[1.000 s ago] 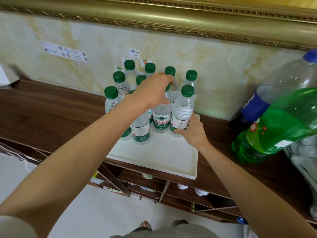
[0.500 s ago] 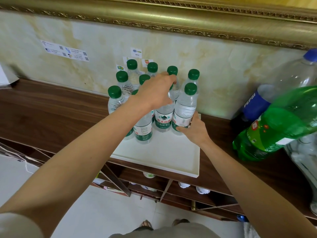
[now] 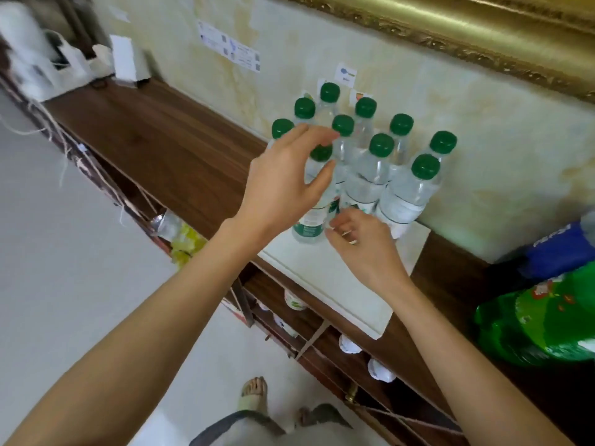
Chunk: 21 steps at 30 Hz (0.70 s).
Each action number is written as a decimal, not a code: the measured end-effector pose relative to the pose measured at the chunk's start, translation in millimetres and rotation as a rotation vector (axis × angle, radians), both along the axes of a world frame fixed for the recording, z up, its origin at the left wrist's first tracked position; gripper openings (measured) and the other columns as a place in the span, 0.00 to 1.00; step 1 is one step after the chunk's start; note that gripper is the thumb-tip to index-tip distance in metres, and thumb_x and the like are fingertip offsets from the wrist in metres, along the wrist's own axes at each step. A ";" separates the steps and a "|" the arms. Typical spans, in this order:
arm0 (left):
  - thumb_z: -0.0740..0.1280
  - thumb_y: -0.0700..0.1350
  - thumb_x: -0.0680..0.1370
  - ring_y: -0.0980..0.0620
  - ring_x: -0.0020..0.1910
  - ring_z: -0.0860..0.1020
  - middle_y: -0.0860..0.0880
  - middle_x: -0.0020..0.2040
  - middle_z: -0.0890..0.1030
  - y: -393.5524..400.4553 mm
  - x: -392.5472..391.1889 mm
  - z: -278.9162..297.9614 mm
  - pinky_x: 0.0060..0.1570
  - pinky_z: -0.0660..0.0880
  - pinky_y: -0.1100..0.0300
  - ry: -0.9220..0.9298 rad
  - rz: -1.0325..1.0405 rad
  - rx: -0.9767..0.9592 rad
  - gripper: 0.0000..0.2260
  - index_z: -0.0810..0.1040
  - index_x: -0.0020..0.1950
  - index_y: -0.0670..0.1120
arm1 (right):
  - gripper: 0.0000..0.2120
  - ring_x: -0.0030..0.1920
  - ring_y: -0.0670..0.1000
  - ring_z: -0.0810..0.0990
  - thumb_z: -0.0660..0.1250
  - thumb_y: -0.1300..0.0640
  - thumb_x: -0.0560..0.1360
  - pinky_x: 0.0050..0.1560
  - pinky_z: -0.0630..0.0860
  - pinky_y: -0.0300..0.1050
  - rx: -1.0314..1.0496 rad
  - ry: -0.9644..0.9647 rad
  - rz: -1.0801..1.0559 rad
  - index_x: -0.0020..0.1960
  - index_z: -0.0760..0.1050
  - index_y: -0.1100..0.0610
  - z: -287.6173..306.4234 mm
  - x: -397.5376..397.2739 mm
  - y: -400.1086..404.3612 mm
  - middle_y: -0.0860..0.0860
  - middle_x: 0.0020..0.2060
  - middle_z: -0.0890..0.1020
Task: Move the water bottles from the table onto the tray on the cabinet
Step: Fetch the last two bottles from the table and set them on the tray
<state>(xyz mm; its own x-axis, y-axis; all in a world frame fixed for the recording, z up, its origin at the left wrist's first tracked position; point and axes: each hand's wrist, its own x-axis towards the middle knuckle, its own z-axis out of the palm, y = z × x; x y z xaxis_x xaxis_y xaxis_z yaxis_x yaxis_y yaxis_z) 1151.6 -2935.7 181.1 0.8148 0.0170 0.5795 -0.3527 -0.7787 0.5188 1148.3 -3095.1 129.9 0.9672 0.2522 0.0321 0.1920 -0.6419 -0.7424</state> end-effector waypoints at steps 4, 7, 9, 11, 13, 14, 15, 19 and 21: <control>0.66 0.47 0.77 0.56 0.55 0.77 0.54 0.57 0.79 60.4 -56.5 -40.9 0.53 0.76 0.59 0.139 0.341 -0.052 0.12 0.78 0.61 0.50 | 0.04 0.39 0.46 0.80 0.69 0.57 0.74 0.44 0.78 0.43 0.049 0.026 0.269 0.48 0.77 0.55 -19.5 -5.4 57.8 0.46 0.38 0.81; 0.67 0.46 0.76 0.54 0.54 0.78 0.52 0.57 0.79 108.1 -117.6 -68.1 0.55 0.75 0.57 0.243 0.581 -0.129 0.12 0.78 0.60 0.50 | 0.04 0.39 0.43 0.79 0.69 0.56 0.75 0.42 0.75 0.35 0.069 0.060 0.483 0.48 0.76 0.55 -30.1 -26.7 108.8 0.45 0.38 0.80; 0.67 0.46 0.76 0.52 0.55 0.78 0.51 0.57 0.80 139.8 -167.8 -82.2 0.55 0.76 0.50 0.298 0.735 -0.188 0.13 0.78 0.60 0.50 | 0.06 0.41 0.47 0.80 0.68 0.56 0.75 0.43 0.76 0.38 0.063 0.089 0.644 0.50 0.77 0.58 -36.8 -47.6 152.7 0.50 0.41 0.82; 0.66 0.46 0.77 0.52 0.56 0.78 0.51 0.57 0.80 162.8 -203.9 -95.7 0.57 0.76 0.49 0.344 0.833 -0.267 0.12 0.77 0.61 0.50 | 0.07 0.41 0.49 0.80 0.68 0.58 0.75 0.46 0.78 0.42 0.065 0.104 0.746 0.51 0.77 0.60 -42.0 -63.0 188.3 0.53 0.42 0.82; 0.64 0.46 0.79 0.53 0.57 0.79 0.52 0.57 0.81 190.0 -245.9 -107.8 0.58 0.76 0.48 0.356 0.966 -0.362 0.11 0.77 0.61 0.50 | 0.08 0.39 0.49 0.80 0.68 0.59 0.74 0.46 0.78 0.45 0.035 0.101 0.869 0.52 0.77 0.60 -47.3 -87.9 235.9 0.51 0.41 0.81; 0.63 0.46 0.79 0.53 0.57 0.79 0.52 0.56 0.81 203.4 -264.0 -112.8 0.58 0.76 0.49 0.355 1.023 -0.405 0.11 0.77 0.61 0.49 | 0.08 0.38 0.48 0.79 0.68 0.59 0.74 0.46 0.77 0.45 0.022 0.095 0.918 0.52 0.77 0.60 -49.9 -99.4 259.7 0.50 0.40 0.80; 0.62 0.46 0.80 0.53 0.57 0.79 0.52 0.56 0.81 217.0 -280.8 -116.8 0.59 0.75 0.49 0.357 1.075 -0.445 0.11 0.77 0.62 0.49 | 0.08 0.37 0.47 0.79 0.68 0.58 0.74 0.45 0.77 0.44 0.018 0.086 0.960 0.51 0.77 0.60 -51.9 -110.8 283.9 0.49 0.39 0.80; 0.61 0.48 0.81 0.51 0.58 0.78 0.51 0.55 0.81 277.0 -346.3 -123.4 0.60 0.75 0.51 0.370 1.211 -0.530 0.13 0.75 0.64 0.48 | 0.08 0.41 0.50 0.81 0.67 0.56 0.74 0.47 0.77 0.45 -0.040 0.037 1.111 0.52 0.77 0.56 -57.1 -158.5 385.1 0.48 0.42 0.80; 0.61 0.48 0.80 0.51 0.59 0.78 0.51 0.56 0.81 311.9 -382.6 -121.4 0.61 0.74 0.50 0.376 1.262 -0.547 0.14 0.75 0.64 0.48 | 0.08 0.43 0.51 0.81 0.67 0.55 0.74 0.47 0.77 0.44 -0.073 0.026 1.151 0.52 0.76 0.56 -57.5 -183.4 435.2 0.48 0.43 0.81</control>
<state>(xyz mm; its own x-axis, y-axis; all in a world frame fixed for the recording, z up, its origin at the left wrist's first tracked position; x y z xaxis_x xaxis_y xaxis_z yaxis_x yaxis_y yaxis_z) 769.0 -2623.8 59.7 0.1865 0.9823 0.0197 0.6392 -0.1366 0.7568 964.9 -2659.9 72.4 0.1636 0.9859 -0.0351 0.6766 -0.1380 -0.7233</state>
